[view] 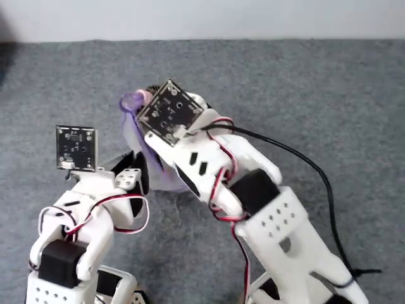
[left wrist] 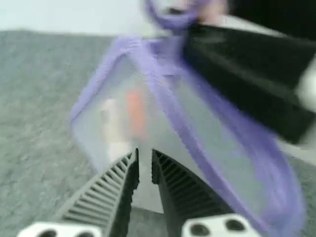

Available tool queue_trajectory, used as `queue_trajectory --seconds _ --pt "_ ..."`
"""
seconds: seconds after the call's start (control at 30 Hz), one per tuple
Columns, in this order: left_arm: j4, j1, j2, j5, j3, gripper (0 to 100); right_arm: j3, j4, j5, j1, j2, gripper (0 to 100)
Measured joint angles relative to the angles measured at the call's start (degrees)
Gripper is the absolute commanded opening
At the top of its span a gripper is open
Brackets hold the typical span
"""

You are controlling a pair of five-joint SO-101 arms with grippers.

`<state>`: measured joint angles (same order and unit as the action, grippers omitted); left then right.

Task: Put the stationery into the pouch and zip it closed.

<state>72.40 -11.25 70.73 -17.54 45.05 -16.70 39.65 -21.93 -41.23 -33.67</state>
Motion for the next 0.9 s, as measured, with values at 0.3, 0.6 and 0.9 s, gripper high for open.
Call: queue_trajectory --seconds 0.3,0.6,0.9 --pt "10.2 2.9 0.44 3.08 -9.14 22 -0.88 7.82 3.08 -3.52 -3.43 0.7" --pt "14.51 3.08 0.62 3.16 -10.02 23 -2.11 5.63 3.78 -3.96 -3.96 0.7" --pt "11.25 3.08 0.62 -0.62 -5.45 23 -2.02 11.08 12.31 -4.4 -6.68 0.7"
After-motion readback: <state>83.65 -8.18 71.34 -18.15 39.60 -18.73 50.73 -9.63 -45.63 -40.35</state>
